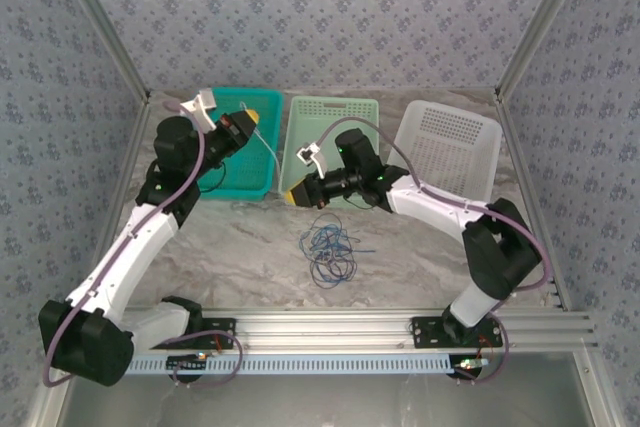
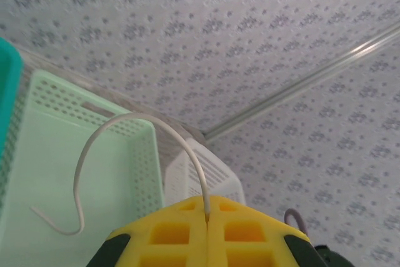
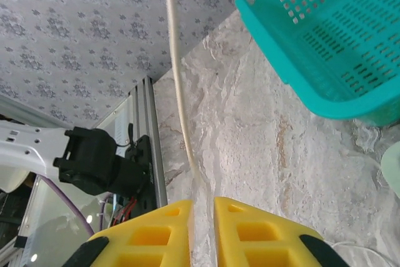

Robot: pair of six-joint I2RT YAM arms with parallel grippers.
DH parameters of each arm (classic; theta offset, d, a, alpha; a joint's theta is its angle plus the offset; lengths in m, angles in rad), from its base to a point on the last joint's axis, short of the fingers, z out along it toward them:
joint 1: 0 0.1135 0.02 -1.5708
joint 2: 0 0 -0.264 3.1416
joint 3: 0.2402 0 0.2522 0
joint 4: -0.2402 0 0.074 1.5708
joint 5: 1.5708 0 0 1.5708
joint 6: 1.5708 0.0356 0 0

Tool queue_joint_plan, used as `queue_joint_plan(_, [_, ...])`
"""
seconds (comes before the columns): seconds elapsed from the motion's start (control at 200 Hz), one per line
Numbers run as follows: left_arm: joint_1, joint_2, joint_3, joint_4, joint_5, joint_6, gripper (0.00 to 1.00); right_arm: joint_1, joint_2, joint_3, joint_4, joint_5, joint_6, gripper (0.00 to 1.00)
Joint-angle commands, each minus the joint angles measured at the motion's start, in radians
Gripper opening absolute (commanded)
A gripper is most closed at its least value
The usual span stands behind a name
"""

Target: Untangle the cables

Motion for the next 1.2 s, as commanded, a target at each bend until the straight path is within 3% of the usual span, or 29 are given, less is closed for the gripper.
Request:
queue_joint_plan(0.0, [0.016, -0.024, 0.095, -0.042, -0.034, 0.121, 0.0, 0.022, 0.044, 0.073, 0.027, -0.032, 0.052, 0.18])
queue_joint_plan(0.195, [0.024, -0.017, 0.241, -0.117, -0.066, 0.238, 0.0, 0.062, 0.093, 0.246, 0.012, -0.025, 0.069, 0.18])
queue_joint_plan(0.355, [0.049, -0.004, 0.352, -0.187, -0.084, 0.31, 0.0, 0.061, 0.11, 0.287, -0.008, -0.002, 0.057, 0.25])
queue_joint_plan(0.55, [0.08, 0.035, 0.432, -0.213, -0.114, 0.4, 0.0, 0.05, 0.061, 0.203, -0.051, 0.06, 0.025, 0.32])
queue_joint_plan(0.799, [0.117, 0.12, 0.487, -0.213, -0.08, 0.415, 0.0, 0.039, -0.052, 0.001, -0.111, 0.154, -0.009, 0.35])
queue_joint_plan(1.194, [0.199, 0.25, 0.333, -0.093, -0.088, 0.43, 0.0, 0.05, -0.189, -0.185, -0.285, 0.344, -0.052, 0.36])
